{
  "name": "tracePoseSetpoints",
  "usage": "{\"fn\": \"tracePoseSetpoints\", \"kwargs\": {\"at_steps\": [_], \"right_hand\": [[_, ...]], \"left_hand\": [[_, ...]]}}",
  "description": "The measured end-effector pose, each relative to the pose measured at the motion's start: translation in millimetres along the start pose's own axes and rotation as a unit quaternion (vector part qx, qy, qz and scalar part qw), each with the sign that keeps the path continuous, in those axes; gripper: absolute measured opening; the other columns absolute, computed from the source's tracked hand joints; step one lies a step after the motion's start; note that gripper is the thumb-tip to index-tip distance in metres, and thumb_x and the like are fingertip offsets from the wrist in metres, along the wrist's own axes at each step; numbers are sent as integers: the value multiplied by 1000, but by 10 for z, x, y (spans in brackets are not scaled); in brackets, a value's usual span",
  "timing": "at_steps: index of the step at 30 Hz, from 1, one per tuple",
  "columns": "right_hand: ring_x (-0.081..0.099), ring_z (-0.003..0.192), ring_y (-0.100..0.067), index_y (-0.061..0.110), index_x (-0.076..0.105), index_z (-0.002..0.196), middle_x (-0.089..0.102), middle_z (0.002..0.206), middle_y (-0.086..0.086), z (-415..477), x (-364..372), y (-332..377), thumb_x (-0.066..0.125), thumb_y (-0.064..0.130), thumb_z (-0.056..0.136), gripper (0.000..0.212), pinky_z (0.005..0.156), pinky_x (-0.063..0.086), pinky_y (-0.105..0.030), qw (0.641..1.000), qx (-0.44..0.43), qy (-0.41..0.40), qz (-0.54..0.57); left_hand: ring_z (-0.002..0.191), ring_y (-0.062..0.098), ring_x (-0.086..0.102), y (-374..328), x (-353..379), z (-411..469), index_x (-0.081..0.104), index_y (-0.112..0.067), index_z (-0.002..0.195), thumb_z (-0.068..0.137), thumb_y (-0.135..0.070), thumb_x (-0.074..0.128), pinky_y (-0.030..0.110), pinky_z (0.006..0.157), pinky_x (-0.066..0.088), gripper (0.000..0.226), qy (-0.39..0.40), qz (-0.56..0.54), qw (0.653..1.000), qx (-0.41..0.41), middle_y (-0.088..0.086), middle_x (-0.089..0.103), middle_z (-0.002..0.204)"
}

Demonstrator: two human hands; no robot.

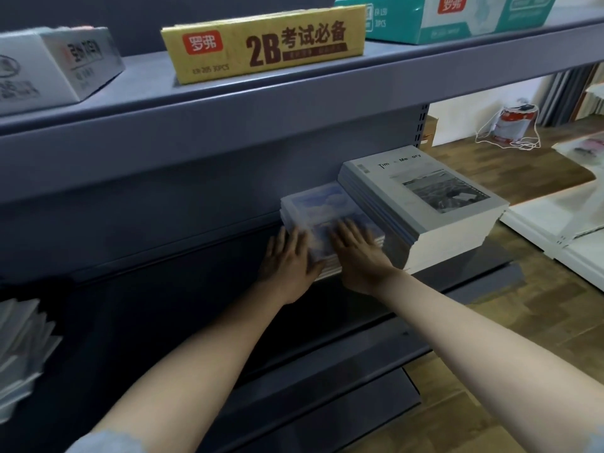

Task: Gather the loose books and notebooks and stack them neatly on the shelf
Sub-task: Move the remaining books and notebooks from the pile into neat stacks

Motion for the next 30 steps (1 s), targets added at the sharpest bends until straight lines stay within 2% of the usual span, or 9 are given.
{"fn": "tracePoseSetpoints", "kwargs": {"at_steps": [3,8,11,17,27,30], "right_hand": [[-10,145,-26,10,-3,151,-8,158,-11,-49,-54,469,50,28,88,84,114,-10,-46,997,-75,-21,-23],[-8,146,-23,15,2,151,-3,159,-7,-41,-203,1324,48,34,90,79,115,-9,-43,981,-179,-68,20],[-8,146,-24,15,3,152,-3,159,-7,-52,-220,1837,45,34,93,74,115,-9,-43,970,-230,-72,33],[-11,145,-21,14,0,151,-7,159,-6,-197,-99,2852,39,40,96,72,115,-10,-42,948,-314,-52,30],[-15,144,-22,19,-1,151,-12,158,-3,-393,-26,4086,34,43,97,69,116,-12,-44,916,-400,-27,18],[-13,145,-23,18,3,151,-10,158,-3,-401,-59,4409,33,40,98,64,115,-12,-44,911,-409,-41,31]], "left_hand": [[145,31,-11,428,30,-274,0,-12,152,95,-59,21,45,117,-4,77,29,52,997,-57,9,-10,158],[145,31,-6,953,-126,-761,6,-14,152,97,-56,18,46,116,-2,70,11,66,993,-99,8,-6,159],[146,30,-4,1269,-236,-1153,9,-15,152,98,-53,19,46,117,-3,67,-7,68,989,-129,8,-3,159],[145,31,-7,2116,-254,-2060,11,-16,151,98,-52,20,46,117,-3,65,13,75,969,-235,7,-6,159],[146,25,-8,3075,-269,-3429,-11,-20,150,98,-54,20,42,118,0,70,-6,38,916,-399,-2,-13,158],[146,22,-9,3154,-249,-3605,-13,-19,150,96,-57,23,40,119,-1,75,-5,34,917,-399,-3,-13,158]]}}
Point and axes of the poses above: each hand's wrist, its own z-axis towards the middle knuckle, its own x-axis out of the palm, y = z × x, the point moved 8 cm from there along z, towards the middle knuckle
